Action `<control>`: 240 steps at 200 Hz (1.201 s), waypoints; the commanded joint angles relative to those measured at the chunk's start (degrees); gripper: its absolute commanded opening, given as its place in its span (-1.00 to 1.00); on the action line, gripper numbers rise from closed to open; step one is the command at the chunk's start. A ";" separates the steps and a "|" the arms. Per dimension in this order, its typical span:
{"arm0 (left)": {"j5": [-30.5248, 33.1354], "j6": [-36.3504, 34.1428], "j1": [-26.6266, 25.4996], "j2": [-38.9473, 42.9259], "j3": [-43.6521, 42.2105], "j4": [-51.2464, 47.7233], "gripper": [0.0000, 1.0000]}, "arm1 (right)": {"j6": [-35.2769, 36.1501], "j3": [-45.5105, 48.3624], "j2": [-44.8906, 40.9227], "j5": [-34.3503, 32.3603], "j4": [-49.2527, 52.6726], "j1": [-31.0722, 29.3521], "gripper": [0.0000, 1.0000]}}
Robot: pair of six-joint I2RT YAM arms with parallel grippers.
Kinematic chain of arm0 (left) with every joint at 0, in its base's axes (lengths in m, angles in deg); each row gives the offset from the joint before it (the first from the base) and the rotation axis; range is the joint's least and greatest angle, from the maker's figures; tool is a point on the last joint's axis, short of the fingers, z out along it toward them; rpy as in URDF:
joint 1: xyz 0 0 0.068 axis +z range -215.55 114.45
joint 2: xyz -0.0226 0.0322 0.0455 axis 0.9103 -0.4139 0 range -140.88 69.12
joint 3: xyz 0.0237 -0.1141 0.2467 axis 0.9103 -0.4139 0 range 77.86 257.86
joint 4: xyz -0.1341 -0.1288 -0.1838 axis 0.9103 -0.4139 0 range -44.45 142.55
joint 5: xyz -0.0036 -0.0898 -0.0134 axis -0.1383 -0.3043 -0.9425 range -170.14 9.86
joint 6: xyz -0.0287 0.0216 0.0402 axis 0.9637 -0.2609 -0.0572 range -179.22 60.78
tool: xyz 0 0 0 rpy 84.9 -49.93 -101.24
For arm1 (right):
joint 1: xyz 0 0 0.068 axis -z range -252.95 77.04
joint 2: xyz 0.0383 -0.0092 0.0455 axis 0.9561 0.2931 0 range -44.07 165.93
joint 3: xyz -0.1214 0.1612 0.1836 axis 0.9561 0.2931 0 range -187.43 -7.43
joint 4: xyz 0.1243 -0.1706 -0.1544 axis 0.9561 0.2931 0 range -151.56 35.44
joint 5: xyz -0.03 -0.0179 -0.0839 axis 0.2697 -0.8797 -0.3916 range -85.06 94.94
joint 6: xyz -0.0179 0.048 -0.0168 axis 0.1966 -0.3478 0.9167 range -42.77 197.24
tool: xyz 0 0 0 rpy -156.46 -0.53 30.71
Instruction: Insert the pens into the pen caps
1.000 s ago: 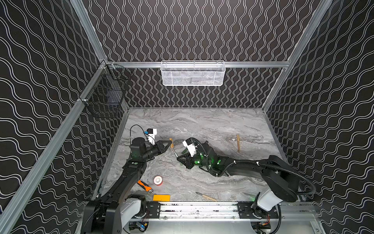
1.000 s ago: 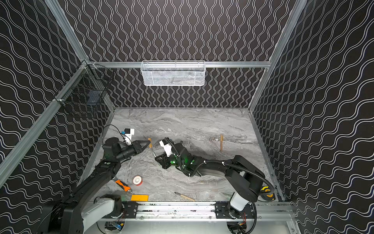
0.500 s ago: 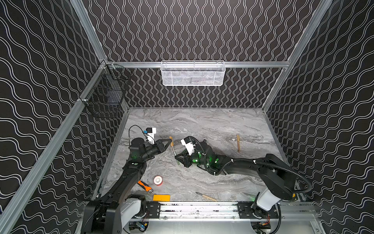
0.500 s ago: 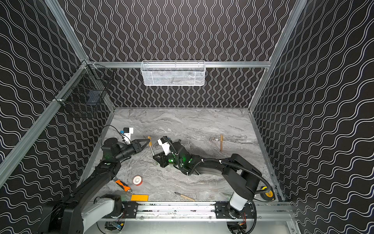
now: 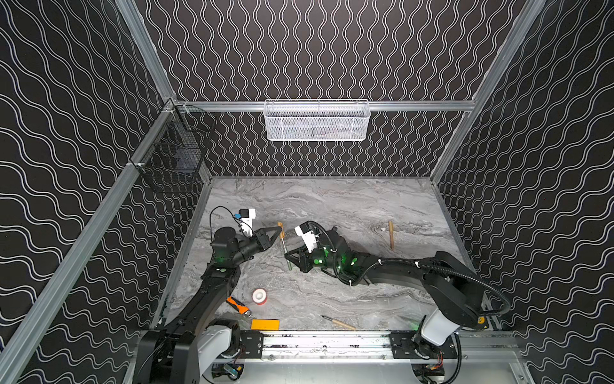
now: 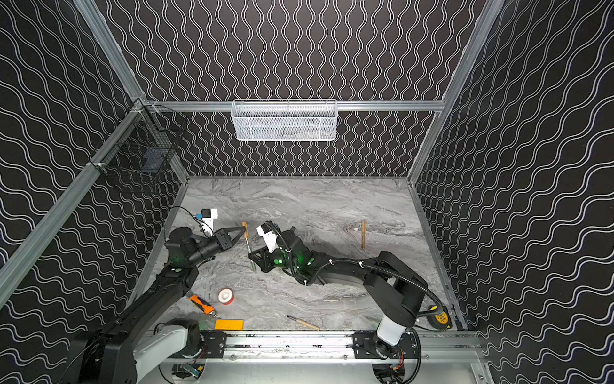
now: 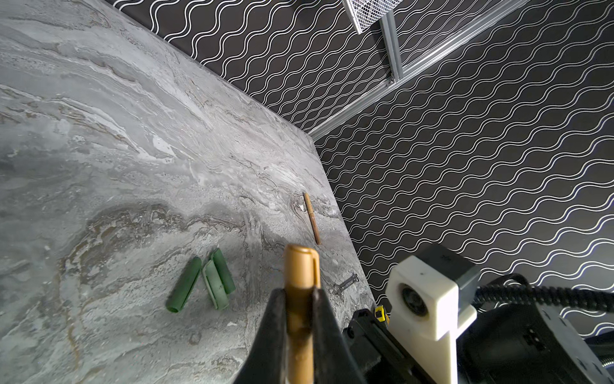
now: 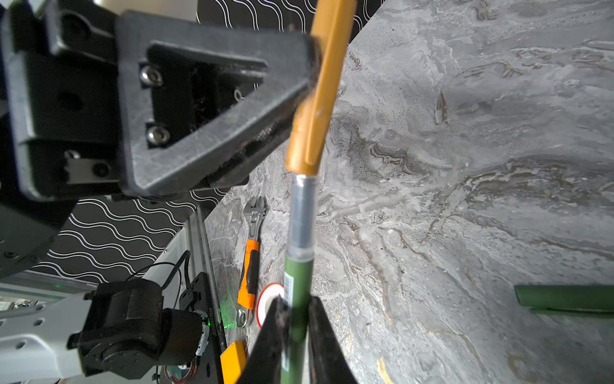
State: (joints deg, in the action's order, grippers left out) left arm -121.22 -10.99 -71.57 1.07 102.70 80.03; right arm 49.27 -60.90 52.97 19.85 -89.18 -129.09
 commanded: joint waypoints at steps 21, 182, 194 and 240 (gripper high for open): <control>-2.97 0.57 -0.04 -0.16 -0.15 -2.52 -1.00 | -1.06 -1.01 0.08 -1.93 -7.47 0.51 -0.69; -4.00 1.33 -0.75 -0.59 -0.20 -1.15 -0.91 | 0.21 -1.42 -0.22 0.87 -9.20 1.91 -0.69; -4.50 1.44 -0.75 -0.67 0.14 -1.41 -0.91 | 0.32 -1.20 -0.28 0.38 -9.34 1.95 -0.69; -7.86 2.13 -0.75 -0.68 1.40 -2.68 -0.96 | 0.92 0.38 -1.19 -0.24 -11.54 2.45 -0.69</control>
State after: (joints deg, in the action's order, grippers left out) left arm -122.73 -9.72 -72.01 0.52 103.73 81.28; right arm 49.44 -60.97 52.86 22.56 -90.60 -127.15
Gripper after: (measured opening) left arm 0.139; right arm 0.154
